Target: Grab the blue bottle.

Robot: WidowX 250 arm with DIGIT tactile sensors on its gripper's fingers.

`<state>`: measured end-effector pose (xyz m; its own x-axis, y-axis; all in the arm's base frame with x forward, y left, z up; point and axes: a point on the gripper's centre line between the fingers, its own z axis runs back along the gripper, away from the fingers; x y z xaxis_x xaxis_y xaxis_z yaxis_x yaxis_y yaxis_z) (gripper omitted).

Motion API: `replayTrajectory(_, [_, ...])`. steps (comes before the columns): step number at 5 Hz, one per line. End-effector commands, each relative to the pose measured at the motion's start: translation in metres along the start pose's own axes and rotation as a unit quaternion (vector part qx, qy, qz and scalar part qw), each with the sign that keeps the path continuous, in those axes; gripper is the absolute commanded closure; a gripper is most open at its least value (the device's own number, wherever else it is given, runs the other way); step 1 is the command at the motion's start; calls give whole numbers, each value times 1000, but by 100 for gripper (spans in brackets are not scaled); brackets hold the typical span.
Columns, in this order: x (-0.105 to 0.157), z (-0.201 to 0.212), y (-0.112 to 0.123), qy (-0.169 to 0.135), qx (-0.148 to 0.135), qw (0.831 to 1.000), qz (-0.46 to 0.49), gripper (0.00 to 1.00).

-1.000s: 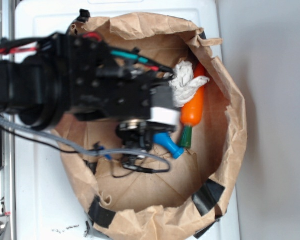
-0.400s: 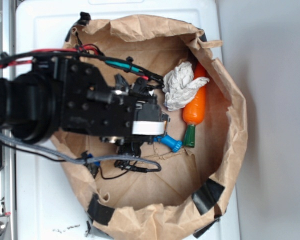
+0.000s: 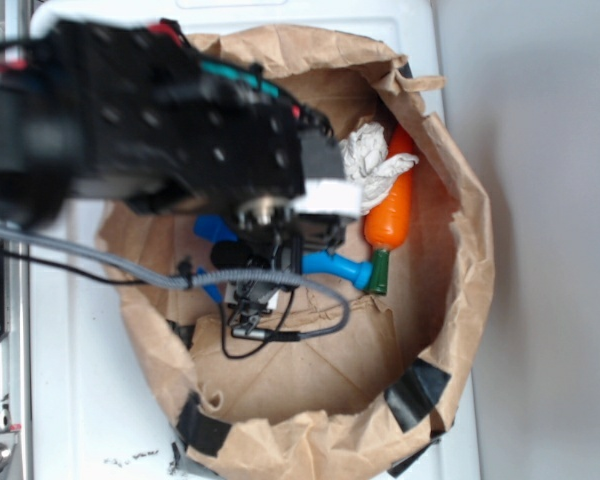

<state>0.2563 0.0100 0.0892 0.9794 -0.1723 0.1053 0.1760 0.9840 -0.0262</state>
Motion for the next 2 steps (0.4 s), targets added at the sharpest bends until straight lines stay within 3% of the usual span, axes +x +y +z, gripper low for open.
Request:
replayTrajectory(1, [1,73,8,-51,7,996,69,100])
replayTrajectory(2, [0,90,4,-44,48,995,74,100])
